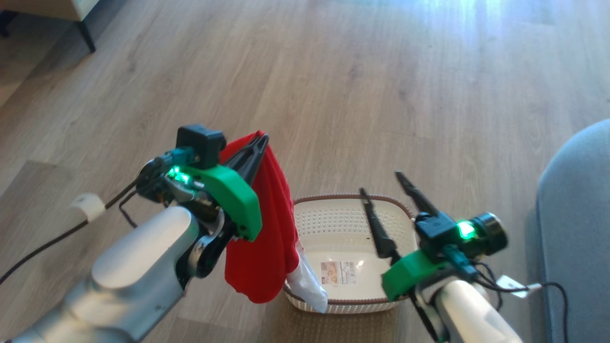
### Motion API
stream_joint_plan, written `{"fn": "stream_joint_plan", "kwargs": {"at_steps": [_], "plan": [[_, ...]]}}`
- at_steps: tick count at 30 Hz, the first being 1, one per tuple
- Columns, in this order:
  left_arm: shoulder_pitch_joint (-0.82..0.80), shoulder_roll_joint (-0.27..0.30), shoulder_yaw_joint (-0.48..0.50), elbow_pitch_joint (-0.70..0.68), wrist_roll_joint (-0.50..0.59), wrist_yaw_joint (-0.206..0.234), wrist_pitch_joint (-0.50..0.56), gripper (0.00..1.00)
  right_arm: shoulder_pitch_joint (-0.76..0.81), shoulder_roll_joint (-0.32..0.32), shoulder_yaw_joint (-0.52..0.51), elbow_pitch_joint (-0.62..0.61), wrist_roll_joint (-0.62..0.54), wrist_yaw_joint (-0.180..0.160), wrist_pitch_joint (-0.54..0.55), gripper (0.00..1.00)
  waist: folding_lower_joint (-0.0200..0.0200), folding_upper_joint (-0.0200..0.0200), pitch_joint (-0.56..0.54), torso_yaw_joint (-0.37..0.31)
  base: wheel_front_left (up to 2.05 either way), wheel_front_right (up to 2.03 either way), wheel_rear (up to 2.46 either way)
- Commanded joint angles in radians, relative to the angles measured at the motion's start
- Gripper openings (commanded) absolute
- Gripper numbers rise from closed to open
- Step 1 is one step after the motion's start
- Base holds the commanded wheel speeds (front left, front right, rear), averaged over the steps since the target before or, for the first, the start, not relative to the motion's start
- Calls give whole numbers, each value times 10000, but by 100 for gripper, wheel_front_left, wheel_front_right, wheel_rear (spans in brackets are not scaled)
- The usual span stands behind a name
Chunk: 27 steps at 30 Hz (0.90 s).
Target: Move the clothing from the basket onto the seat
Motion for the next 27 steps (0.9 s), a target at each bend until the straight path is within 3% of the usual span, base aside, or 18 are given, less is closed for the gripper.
{"fn": "stream_joint_plan", "kwargs": {"at_steps": [1, 14, 27], "plan": [[-797, 90, 413, -314, 120, 55, 29, 0, -513, -72, 371, -180, 156, 69, -37, 100, 1, 0, -24, -146, 0, 0, 0], [-2141, -628, 255, -530, 287, -149, 554, 0, -2250, -72, 2394, 811, 1269, 69, -19, 100, 1, 0, 97, -946, 0, 0, 0], [-2707, -1038, 66, -685, 422, -101, 834, 0, -3319, -72, 2379, 903, 930, 69, -34, 100, 1, 0, 34, -1247, 0, 0, 0]]}}
